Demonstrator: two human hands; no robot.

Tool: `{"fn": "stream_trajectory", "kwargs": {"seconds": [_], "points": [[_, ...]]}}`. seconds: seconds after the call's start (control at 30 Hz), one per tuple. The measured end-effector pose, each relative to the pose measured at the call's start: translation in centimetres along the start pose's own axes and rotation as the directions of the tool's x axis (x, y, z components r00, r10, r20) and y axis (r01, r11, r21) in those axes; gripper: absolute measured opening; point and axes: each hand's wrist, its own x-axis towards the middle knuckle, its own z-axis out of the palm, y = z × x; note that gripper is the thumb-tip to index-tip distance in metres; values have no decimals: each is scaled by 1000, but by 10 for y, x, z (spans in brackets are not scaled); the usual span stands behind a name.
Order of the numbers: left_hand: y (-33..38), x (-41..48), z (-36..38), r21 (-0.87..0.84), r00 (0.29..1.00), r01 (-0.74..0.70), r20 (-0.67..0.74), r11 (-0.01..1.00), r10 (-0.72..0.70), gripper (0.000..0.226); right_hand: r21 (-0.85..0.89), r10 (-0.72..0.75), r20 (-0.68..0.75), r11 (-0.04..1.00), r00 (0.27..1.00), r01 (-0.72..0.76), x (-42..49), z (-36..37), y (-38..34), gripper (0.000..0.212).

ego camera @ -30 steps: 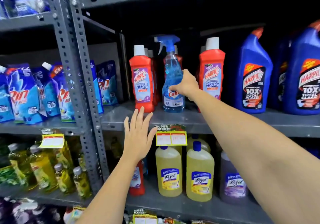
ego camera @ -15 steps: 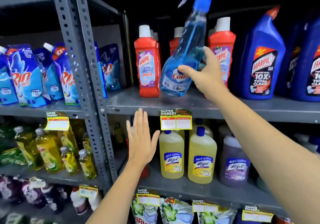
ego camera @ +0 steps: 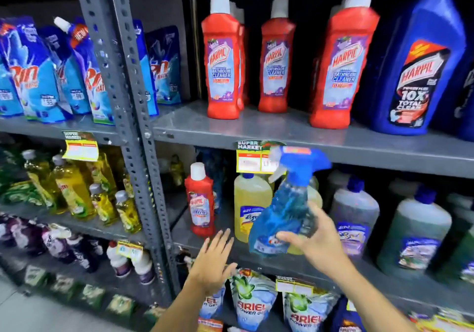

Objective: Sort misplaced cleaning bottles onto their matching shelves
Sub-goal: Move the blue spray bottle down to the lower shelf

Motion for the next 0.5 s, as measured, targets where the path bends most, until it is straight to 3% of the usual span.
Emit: {"fn": "stream_trajectory", "kwargs": {"seconds": [0.2, 0.33, 0.5], "points": [[2, 10, 19, -53, 995, 84, 53, 995, -81, 73, -126, 113, 11, 986, 994, -110, 16, 18, 70, 57], [2, 8, 30, -70, 984, 83, 165, 994, -71, 62, -225, 152, -8, 963, 988, -149, 24, 37, 103, 60], [-4, 3, 34, -93, 985, 60, 168, 994, -44, 61, -218, 179, -69, 957, 981, -190, 28, 59, 121, 60]]}}
